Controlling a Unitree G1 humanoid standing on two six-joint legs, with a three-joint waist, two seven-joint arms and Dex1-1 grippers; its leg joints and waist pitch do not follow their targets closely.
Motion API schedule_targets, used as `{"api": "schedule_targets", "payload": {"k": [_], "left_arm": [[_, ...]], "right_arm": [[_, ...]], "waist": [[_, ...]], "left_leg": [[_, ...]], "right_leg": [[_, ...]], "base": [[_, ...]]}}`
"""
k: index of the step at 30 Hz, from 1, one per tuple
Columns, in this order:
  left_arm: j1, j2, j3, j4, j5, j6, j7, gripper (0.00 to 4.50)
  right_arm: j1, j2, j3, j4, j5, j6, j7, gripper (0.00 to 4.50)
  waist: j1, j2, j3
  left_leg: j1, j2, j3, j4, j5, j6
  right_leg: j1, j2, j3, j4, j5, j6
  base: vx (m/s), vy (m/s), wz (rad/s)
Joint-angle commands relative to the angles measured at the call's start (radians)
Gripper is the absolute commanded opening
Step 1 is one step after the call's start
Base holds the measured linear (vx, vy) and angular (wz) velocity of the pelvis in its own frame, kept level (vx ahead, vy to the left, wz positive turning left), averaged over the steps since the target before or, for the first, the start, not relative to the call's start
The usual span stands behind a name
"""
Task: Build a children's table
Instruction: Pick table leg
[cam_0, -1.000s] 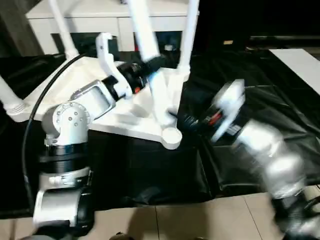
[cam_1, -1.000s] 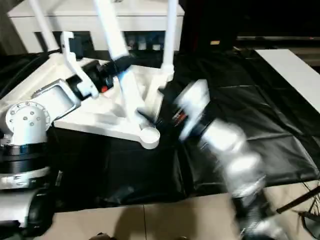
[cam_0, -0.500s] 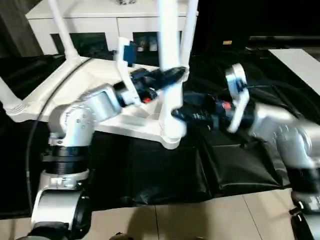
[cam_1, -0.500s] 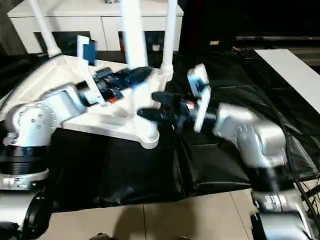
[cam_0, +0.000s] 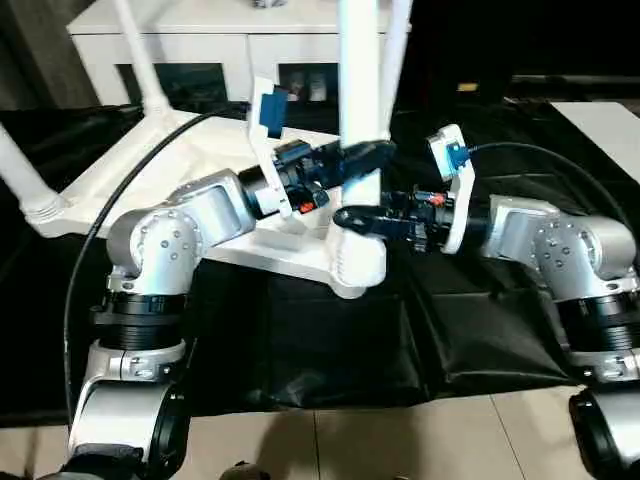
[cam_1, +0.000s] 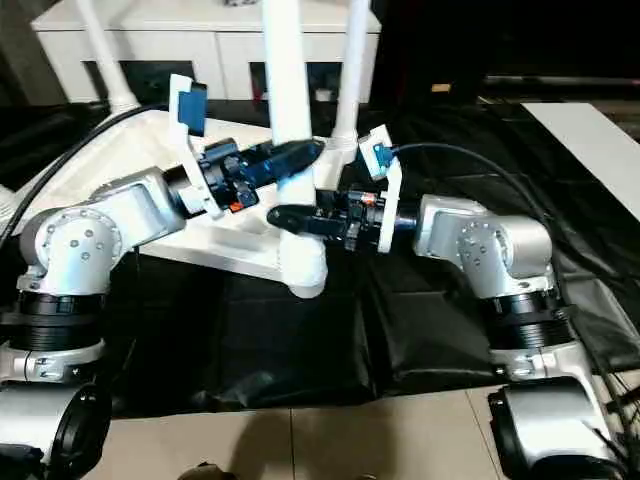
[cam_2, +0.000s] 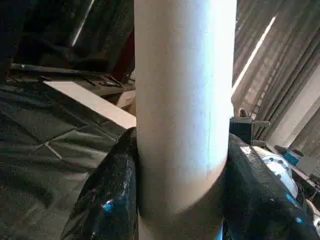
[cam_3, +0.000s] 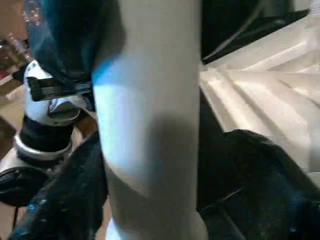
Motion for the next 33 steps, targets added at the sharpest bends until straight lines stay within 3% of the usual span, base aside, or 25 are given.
{"api": "schedule_targets", "payload": {"k": [1, 16, 29, 30, 31, 33], "left_arm": [[-0.006, 0.0, -0.014, -0.048, -0.021, 0.007, -0.028, 1.93], [-0.002, -0.001, -0.041, -0.063, -0.023, 0.016, -0.045, 1.93], [0.009, 0.014, -0.058, -0.068, 0.004, -0.002, -0.054, 1.93], [0.0, -0.006, -0.028, -0.038, -0.006, 0.019, -0.004, 1.93], [0.0, -0.006, -0.028, -0.038, -0.006, 0.019, -0.004, 2.49], [-0.005, -0.017, 0.006, -0.033, -0.045, 0.051, 0.017, 2.63]], "right_arm": [[-0.004, -0.008, 0.013, -0.007, -0.008, 0.021, -0.002, 3.38], [0.006, -0.017, 0.046, -0.034, -0.009, 0.055, 0.058, 2.08], [0.012, -0.017, 0.047, -0.034, -0.029, 0.04, 0.057, 1.93], [0.014, -0.011, 0.041, -0.034, -0.045, 0.016, 0.045, 1.92], [0.014, -0.011, 0.041, -0.034, -0.045, 0.016, 0.045, 1.92], [0.02, -0.004, 0.038, -0.036, -0.062, -0.008, 0.026, 1.91]], "waist": [[0.001, -0.011, -0.078], [0.001, -0.012, -0.078], [0.002, -0.01, -0.079], [0.001, -0.013, -0.079], [0.002, -0.013, -0.079], [0.001, -0.012, -0.079]], "left_leg": [[0.016, 0.005, 0.008, -0.061, -0.091, 0.015], [0.015, 0.005, 0.008, -0.061, -0.091, 0.014], [0.017, 0.005, 0.007, -0.06, -0.088, 0.015], [0.015, 0.006, 0.008, -0.06, -0.089, 0.014], [0.014, 0.005, 0.008, -0.059, -0.085, 0.013], [0.014, 0.004, 0.007, -0.059, -0.087, 0.014]], "right_leg": [[0.059, -0.039, 0.027, -0.06, -0.044, -0.252], [0.06, -0.039, 0.027, -0.06, -0.047, -0.253], [0.059, -0.039, 0.027, -0.058, -0.037, -0.256], [0.06, -0.038, 0.027, -0.057, -0.033, -0.257], [0.061, -0.039, 0.027, -0.057, -0.028, -0.258], [0.061, -0.039, 0.027, -0.057, -0.038, -0.256]], "base": [[0.0, 0.0, 0.0], [0.0, 0.0, 0.0], [0.0, 0.0, 0.0], [0.0, 0.0, 0.0], [0.0, 0.0, 0.0], [0.0, 0.0, 0.0]]}}
